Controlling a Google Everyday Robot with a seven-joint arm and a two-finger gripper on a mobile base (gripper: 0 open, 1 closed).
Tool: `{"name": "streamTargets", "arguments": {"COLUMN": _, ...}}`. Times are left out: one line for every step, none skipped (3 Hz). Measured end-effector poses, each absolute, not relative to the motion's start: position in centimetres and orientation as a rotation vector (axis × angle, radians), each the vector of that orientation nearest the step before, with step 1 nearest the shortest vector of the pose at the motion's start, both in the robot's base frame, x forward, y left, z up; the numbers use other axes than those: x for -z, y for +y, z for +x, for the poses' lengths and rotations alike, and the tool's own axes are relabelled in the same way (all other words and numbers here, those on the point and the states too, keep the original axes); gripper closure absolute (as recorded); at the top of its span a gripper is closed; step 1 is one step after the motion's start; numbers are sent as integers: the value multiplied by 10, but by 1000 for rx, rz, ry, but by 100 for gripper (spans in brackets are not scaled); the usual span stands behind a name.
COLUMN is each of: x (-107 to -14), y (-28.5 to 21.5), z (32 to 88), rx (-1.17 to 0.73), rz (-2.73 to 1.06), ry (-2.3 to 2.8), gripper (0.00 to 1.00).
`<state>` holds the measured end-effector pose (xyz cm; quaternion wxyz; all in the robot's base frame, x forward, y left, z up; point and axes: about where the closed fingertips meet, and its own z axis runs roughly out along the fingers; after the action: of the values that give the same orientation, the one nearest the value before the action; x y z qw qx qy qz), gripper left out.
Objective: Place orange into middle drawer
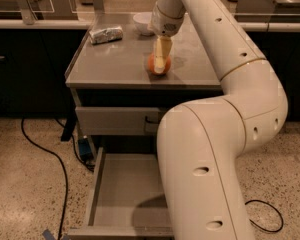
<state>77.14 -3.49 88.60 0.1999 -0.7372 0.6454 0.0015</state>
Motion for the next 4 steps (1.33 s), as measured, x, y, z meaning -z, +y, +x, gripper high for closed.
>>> {"name": "streamTargets", "arguments": {"x": -884, "y": -31, "z": 778, "rx": 5, "rz": -2047, "ry": 1793, "gripper": 0}}
{"name": "streamTargets", "arguments": {"x": -875, "y": -31, "z": 781, "rx": 4, "rz": -2045, "ry": 1814, "gripper": 0}}
{"name": "streamTargets", "arguments": {"x": -862, "y": -48, "z": 778, "rx": 12, "rz": -2045, "ry": 1906, "gripper": 0}}
{"name": "streamTargets", "arguments": {"x": -852, "y": -53, "z": 792, "rx": 62, "rz": -2005, "ry": 1951, "gripper": 0}}
